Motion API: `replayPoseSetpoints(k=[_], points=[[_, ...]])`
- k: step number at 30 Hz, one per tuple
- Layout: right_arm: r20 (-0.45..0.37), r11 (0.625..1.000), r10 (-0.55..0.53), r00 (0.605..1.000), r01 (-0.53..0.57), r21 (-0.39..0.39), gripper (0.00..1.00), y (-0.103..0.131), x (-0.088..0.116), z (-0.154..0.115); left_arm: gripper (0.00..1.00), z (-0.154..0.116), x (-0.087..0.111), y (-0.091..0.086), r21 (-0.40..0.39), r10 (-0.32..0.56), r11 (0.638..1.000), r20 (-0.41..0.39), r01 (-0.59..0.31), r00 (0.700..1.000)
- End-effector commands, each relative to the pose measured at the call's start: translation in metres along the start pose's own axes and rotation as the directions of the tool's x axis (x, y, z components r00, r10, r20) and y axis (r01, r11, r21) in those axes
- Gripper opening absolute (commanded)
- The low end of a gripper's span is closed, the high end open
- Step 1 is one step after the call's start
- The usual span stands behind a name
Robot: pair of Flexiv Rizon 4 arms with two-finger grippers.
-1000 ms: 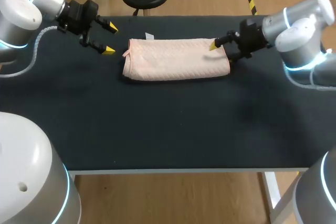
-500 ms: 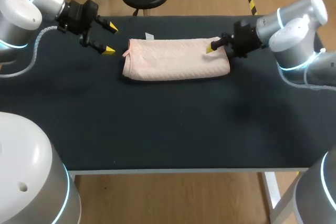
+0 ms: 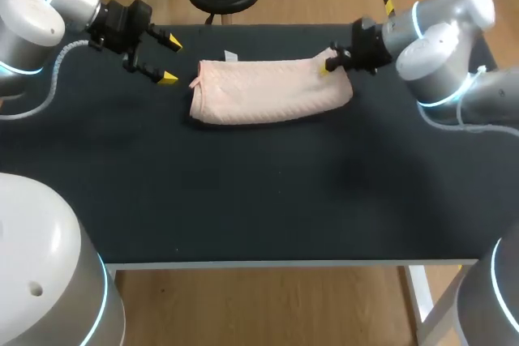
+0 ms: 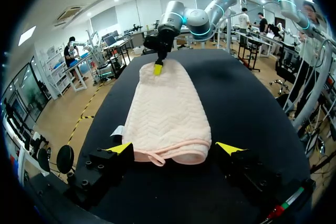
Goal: Fold the towel
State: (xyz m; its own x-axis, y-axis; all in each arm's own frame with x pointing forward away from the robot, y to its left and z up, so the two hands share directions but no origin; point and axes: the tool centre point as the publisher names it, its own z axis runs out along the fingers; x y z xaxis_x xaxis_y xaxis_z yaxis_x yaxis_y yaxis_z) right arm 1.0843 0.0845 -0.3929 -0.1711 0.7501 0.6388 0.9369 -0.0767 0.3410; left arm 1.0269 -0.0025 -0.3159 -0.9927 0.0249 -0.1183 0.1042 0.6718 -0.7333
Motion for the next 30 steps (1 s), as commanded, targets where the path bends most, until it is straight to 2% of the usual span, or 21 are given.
replayPoseSetpoints(k=[1,9,19,25,28,29,30], points=[[0.05,1.0,-0.023,0.999,0.023,-0.003,0.0,0.006,0.029,0.004,1.0,0.0,0.001,0.0,0.001,0.001,1.0,0.003,-0.001,1.0],[0.101,0.993,-0.114,0.988,0.114,-0.003,0.0,0.009,0.099,0.031,1.0,0.0,0.001,0.0,0.001,0.001,1.0,0.003,-0.001,1.0],[0.092,0.98,-0.2,0.975,0.2,0.014,0.0,0.003,0.19,0.098,1.0,0.0,0.001,0.0,0.001,0.001,1.0,0.003,-0.001,1.0],[0.1,0.972,-0.233,0.967,0.23,0.046,0.0,-0.008,0.224,0.132,1.0,0.0,0.001,0.0,0.001,0.001,1.0,0.003,-0.001,1.0],[0.138,0.962,-0.271,0.953,0.265,0.063,0.0,-0.014,0.234,0.142,1.0,0.0,0.001,0.0,0.001,0.001,1.0,0.003,-0.001,1.0],[0.163,0.96,-0.281,0.946,0.275,0.062,0.81,-0.016,0.236,0.144,1.0,0.0,0.001,0.0,0.001,0.001,1.0,0.003,-0.001,1.0],[0.17,0.955,-0.296,0.94,0.291,0.057,1.0,-0.017,0.239,0.143,1.0,0.0,0.001,0.0,0.001,0.001,1.0,0.003,-0.001,1.0]])
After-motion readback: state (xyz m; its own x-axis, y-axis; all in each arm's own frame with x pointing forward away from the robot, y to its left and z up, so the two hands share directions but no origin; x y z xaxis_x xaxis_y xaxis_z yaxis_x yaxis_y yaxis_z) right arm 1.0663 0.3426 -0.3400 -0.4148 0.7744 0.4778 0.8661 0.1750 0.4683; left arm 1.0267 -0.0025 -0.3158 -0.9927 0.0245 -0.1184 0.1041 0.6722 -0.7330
